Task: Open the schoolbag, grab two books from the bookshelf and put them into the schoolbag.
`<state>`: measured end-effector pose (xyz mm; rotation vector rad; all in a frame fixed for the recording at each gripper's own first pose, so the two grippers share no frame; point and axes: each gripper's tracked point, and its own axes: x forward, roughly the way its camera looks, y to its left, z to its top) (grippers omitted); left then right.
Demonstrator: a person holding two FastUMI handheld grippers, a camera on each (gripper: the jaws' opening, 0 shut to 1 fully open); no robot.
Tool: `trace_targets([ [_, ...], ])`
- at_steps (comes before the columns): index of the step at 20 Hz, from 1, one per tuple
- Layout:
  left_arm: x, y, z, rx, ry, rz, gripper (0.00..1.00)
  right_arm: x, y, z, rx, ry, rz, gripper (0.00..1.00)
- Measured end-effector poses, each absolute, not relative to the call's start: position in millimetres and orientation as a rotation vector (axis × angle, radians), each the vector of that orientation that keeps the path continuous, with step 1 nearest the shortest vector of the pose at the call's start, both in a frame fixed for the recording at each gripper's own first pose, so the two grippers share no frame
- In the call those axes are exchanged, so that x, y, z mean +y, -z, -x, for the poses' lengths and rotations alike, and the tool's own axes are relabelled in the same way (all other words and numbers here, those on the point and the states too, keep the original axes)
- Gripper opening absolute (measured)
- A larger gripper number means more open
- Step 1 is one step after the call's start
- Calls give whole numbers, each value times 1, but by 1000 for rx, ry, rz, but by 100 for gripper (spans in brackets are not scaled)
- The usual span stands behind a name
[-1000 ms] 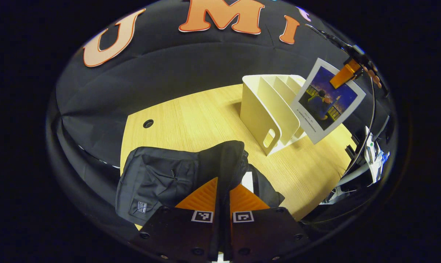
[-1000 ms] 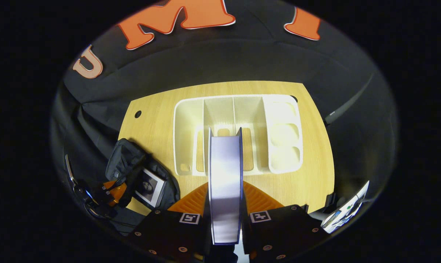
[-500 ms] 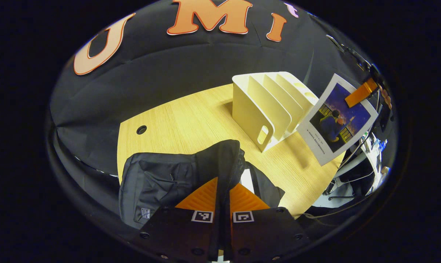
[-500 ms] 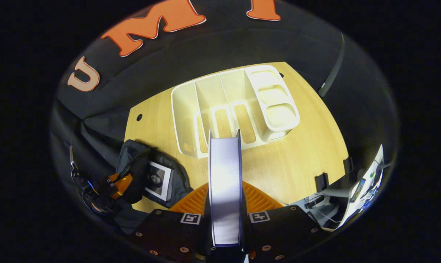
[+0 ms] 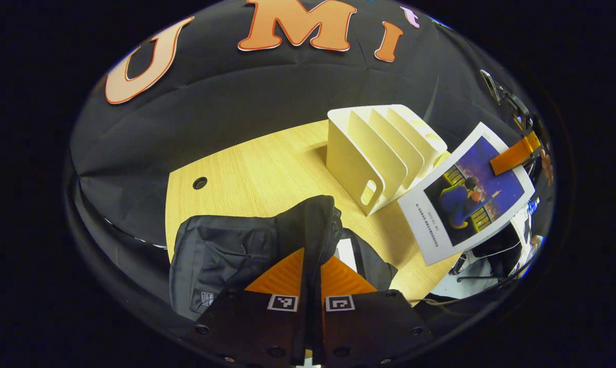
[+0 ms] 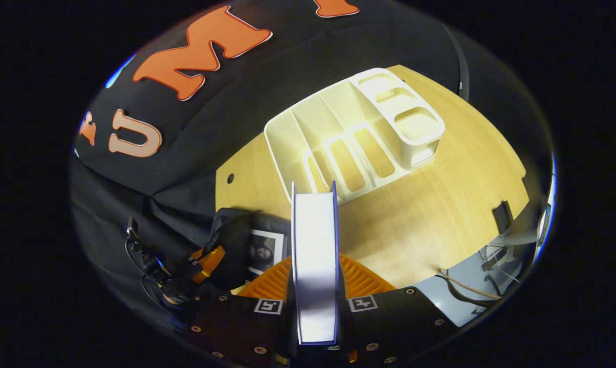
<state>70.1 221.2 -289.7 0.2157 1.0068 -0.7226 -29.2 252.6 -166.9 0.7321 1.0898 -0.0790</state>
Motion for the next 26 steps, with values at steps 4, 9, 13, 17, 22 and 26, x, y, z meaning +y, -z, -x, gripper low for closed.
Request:
trace_targets([
  [4, 223, 287, -72, 1012, 718, -199, 6, 289, 175, 15, 1069, 13, -834, 31],
  [9, 224, 273, -77, 1011, 711, -182, 6, 349, 187, 5, 1077, -108, -885, 31],
  [13, 227, 262, -81, 1001, 706, -171, 6, 380, 202, -11, 1051, -152, -949, 31],
  [17, 229, 258, -80, 999, 705, -148, 5, 405, 215, -29, 1012, -180, -1010, 31],
  [22, 222, 240, -80, 982, 704, -140, 6, 439, 237, -48, 975, -180, -1043, 31],
  [26, 215, 234, -76, 972, 718, -137, 6, 465, 249, -58, 953, -161, -1087, 31],
])
